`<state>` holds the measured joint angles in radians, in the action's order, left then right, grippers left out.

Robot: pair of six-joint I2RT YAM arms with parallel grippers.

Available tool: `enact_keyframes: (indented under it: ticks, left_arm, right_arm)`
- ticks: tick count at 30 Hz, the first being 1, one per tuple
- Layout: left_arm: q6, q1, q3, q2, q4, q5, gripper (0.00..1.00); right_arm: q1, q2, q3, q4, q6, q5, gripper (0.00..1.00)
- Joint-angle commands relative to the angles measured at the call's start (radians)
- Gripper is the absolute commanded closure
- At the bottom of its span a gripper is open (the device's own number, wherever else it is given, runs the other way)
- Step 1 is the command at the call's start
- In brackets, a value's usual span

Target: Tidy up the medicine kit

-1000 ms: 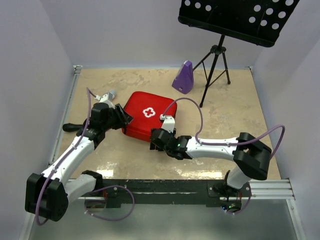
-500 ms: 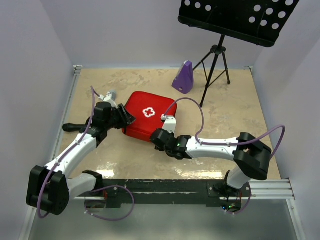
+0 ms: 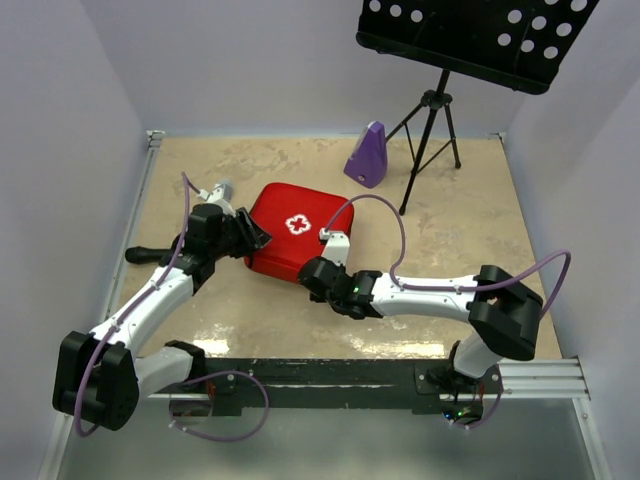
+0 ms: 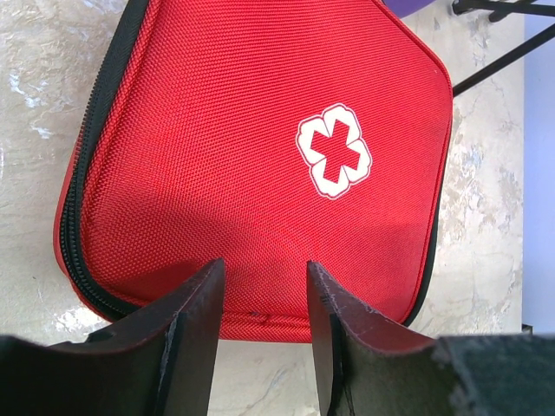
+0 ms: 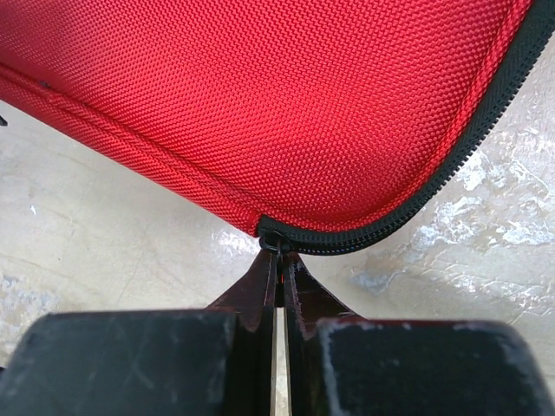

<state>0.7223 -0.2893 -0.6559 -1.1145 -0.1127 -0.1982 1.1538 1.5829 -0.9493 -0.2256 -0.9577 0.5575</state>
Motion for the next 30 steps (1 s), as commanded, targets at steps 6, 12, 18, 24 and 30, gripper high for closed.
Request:
enact_keyframes:
  ticks: [6,12,18,24,30]
  left_arm:
    - [-0.033,-0.004,-0.013,0.073,-0.089,-0.012,0.51]
    - [-0.011,-0.002,0.036,0.258,-0.264,0.063,0.34]
    - [0.031,-0.004,0.133,0.347,-0.298,0.040,0.28]
    - [0.063,-0.004,0.214,0.250,-0.096,-0.017,0.24]
    - [0.054,0.001,0.144,0.015,-0.012,0.028,0.25]
  right_arm:
    - [0.044,0.026,-0.052,0.031,0.109,-0.007,1.00]
    - [0.129,0.247,-0.287,-0.008,0.181,0.009,1.00]
    - [0.138,0.275,-0.312,-0.018,0.174,0.010,1.00]
    - [0.147,0.180,-0.198,-0.008,0.146,-0.004,1.00]
    - [0.184,0.152,-0.186,-0.046,0.146,-0.005,1.00]
